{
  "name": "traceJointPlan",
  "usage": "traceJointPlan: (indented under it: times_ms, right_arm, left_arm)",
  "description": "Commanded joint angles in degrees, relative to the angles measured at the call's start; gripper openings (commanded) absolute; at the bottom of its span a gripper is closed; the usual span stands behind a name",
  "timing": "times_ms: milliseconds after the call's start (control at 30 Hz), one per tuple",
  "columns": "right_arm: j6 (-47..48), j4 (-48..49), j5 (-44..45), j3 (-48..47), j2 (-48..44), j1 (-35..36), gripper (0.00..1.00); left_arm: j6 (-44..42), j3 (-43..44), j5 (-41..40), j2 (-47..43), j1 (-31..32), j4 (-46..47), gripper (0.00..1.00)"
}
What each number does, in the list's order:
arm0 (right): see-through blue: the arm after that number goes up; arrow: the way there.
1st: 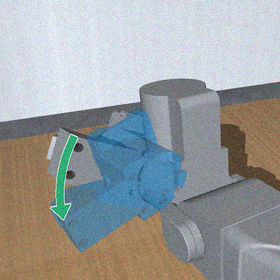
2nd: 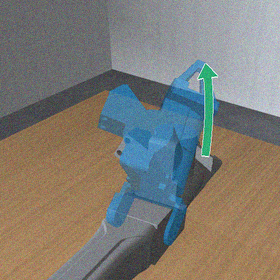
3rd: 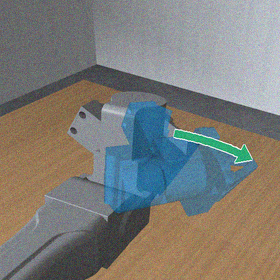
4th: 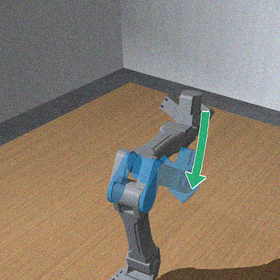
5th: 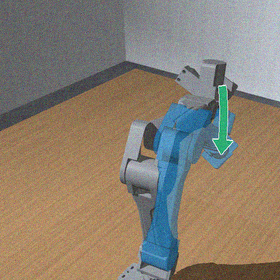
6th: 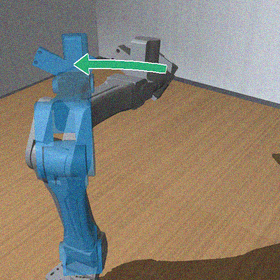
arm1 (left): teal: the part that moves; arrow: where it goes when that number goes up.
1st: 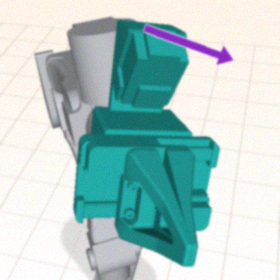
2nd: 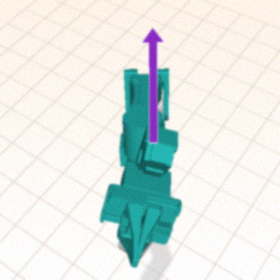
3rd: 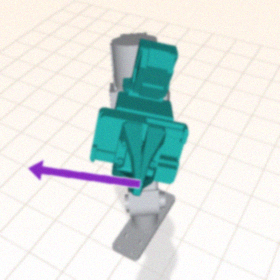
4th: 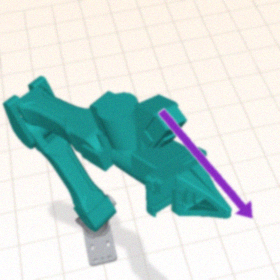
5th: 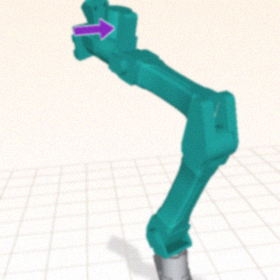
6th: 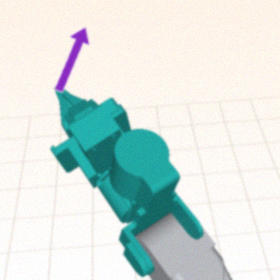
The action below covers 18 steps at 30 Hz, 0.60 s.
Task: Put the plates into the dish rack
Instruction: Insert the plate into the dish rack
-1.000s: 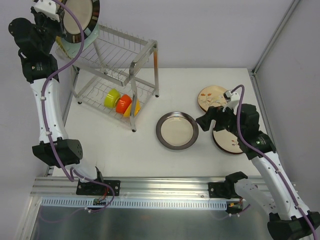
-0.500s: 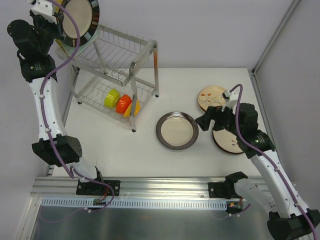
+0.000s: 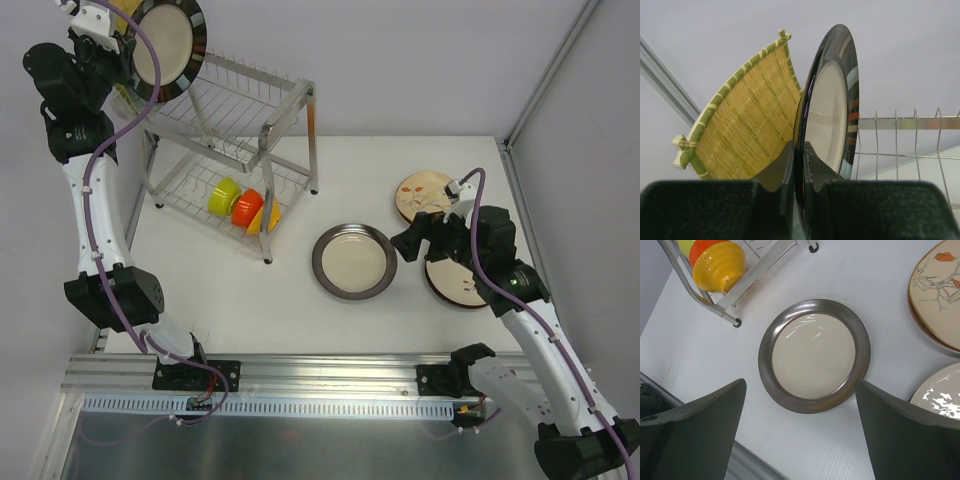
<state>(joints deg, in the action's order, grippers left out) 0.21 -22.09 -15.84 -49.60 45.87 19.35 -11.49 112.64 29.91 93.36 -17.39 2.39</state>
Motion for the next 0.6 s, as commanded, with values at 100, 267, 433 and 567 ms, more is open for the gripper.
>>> traceJointPlan:
  times_ms: [100,267,433,567]
  right_arm:
    - [-0.03,2.49,-1.04,-1.72,-0.60,-0.19,0.94]
    - [-0.03,2.40,-1.13,-1.37,-0.52,-0.19,0.94]
    - [-0.03,2.49,-1.13,-1.29,-0.52,-0.28,0.95]
    - [-0.03,2.58,-1.13,-1.11,-0.52,-0.28,0.95]
  left_arm:
    - [0.32,0.74,-0.46,-2.83,-0.89,13.08,0.00]
    - [0.15,-0.14,-1.96,-3.36,-0.89,13.34,0.00]
    - [1.20,-0.67,-3.71,-4.06,-0.89,14.04,0.00]
    - [2.34,-0.84,-5.65,-4.50,-0.89,15.44,0.00]
